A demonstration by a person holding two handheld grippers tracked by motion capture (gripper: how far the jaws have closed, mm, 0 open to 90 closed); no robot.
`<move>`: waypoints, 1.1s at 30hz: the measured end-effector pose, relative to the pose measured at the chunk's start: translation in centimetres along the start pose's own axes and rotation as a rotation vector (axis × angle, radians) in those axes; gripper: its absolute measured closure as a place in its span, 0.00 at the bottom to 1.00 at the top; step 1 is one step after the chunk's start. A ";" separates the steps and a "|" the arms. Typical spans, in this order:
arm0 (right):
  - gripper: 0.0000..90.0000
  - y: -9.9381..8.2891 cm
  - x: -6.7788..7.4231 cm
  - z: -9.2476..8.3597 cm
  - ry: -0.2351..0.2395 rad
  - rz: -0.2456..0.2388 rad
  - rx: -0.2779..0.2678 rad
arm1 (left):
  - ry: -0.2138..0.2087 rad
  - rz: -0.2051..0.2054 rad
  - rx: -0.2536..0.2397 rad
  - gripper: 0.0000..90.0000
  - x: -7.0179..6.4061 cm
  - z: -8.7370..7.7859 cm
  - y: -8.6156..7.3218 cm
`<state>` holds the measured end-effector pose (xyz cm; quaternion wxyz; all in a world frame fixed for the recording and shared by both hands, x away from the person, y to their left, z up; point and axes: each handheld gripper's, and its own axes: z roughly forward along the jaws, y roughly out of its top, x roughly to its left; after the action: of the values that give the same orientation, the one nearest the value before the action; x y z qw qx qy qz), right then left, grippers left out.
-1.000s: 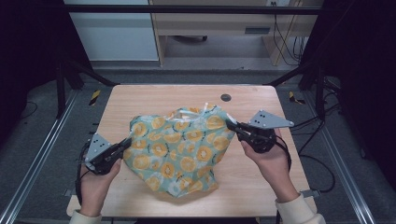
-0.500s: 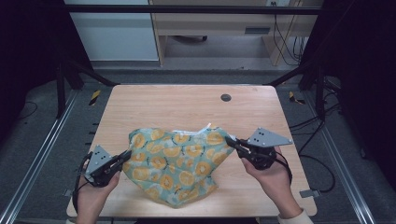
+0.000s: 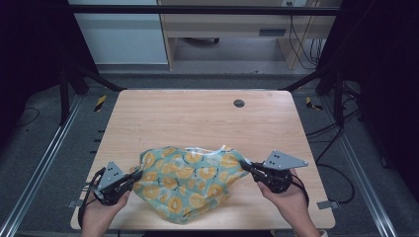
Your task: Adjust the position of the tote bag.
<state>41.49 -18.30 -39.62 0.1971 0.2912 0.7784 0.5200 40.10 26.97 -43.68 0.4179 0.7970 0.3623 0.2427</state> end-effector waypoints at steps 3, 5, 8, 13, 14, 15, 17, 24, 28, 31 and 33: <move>0.99 -0.5 0.0 0.2 0.014 0.002 0.008 | -0.007 0.013 0.038 1.00 -0.1 0.6 -0.3; 0.99 -0.8 0.0 0.3 0.020 0.004 0.015 | -0.008 0.011 0.053 1.00 -0.1 1.0 -0.5; 0.99 -1.4 -0.1 0.6 0.029 0.004 0.035 | -0.006 0.019 0.073 1.00 -0.2 1.3 -0.6; 0.99 -2.0 -0.3 1.1 0.050 0.006 0.070 | -0.007 0.041 0.112 1.00 -0.4 1.8 -0.7; 0.99 -2.1 -0.2 1.2 0.050 0.007 0.074 | -0.006 0.043 0.119 1.00 -0.4 2.0 -0.8; 0.99 -2.1 -0.2 1.2 0.053 0.007 0.077 | -0.007 0.047 0.125 1.00 -0.5 2.1 -0.8; 0.99 -2.2 -0.1 1.3 0.057 0.002 0.086 | -0.010 0.054 0.141 1.00 -0.5 2.3 -0.8; 0.99 -2.6 0.1 1.6 0.079 -0.012 0.112 | -0.018 0.065 0.182 1.00 -0.6 3.1 -1.1; 0.99 -3.0 0.0 1.7 0.102 -0.015 0.128 | -0.015 0.079 0.201 1.00 -0.7 3.4 -1.1; 0.99 -3.4 -0.1 2.0 0.115 -0.010 0.146 | -0.014 0.085 0.210 1.00 -0.7 3.7 -1.2; 0.99 -3.6 -0.2 2.2 0.117 -0.009 0.157 | -0.012 0.086 0.214 1.00 -0.7 3.9 -1.2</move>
<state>42.09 -17.90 -43.77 0.1303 0.2713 0.8282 0.4728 41.88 24.95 -46.79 0.3217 0.8533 0.3493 0.2154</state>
